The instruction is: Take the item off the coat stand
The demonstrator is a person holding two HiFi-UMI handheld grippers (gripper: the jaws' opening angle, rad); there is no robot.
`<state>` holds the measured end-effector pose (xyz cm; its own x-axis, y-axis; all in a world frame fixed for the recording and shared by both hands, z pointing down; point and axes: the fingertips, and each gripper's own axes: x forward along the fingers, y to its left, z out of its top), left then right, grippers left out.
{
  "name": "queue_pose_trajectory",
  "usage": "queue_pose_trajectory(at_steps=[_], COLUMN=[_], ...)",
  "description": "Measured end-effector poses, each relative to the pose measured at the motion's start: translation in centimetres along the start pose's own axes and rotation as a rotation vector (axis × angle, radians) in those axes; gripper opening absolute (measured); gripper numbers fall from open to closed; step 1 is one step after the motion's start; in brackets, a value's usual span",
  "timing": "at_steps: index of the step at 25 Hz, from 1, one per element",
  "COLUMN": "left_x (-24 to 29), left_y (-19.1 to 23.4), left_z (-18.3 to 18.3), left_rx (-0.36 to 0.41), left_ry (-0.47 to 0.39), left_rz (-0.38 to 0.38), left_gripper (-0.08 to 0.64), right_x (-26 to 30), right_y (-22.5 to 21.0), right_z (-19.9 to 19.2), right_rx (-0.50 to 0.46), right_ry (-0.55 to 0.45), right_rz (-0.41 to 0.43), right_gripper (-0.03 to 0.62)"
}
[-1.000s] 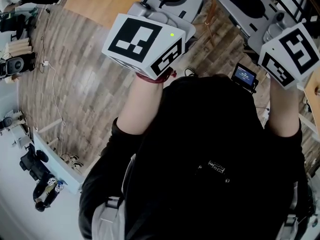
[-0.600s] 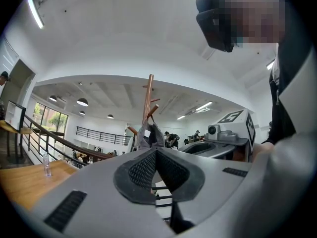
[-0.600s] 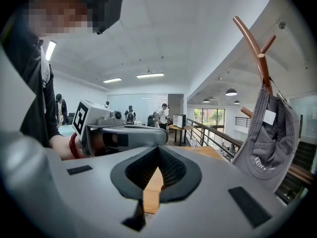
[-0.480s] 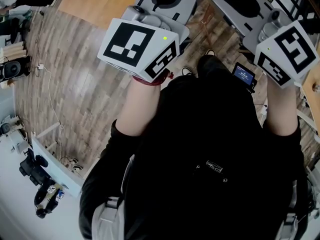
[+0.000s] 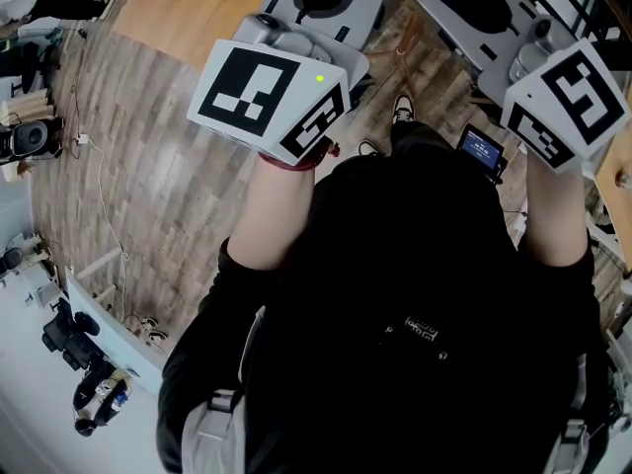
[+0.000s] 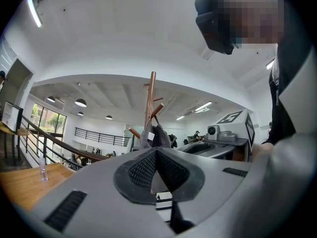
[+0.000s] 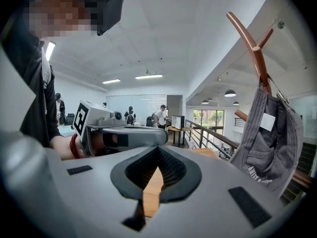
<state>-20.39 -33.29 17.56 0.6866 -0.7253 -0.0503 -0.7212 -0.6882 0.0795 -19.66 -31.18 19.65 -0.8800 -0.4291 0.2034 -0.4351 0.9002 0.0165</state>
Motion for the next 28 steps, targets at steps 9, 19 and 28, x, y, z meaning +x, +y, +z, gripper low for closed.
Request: queue_pose_trajectory(at_steps=[9, 19, 28], left_x=[2.7, 6.3, 10.2], left_y=[0.6, 0.9, 0.9], left_z=[0.1, 0.2, 1.1], left_rx=[0.020, 0.067, 0.086], left_ry=[0.000, -0.009, -0.010], left_rz=[-0.026, -0.061, -0.087], left_gripper=[-0.005, -0.005, -0.005], right_x=[-0.2, -0.9, -2.1], right_y=[-2.7, -6.3, -10.0], right_z=[0.1, 0.1, 0.7], right_rx=[0.021, 0.012, 0.022], right_ry=[-0.035, -0.074, -0.095], right_rz=[0.005, -0.021, -0.023], right_gripper=[0.017, 0.017, 0.017])
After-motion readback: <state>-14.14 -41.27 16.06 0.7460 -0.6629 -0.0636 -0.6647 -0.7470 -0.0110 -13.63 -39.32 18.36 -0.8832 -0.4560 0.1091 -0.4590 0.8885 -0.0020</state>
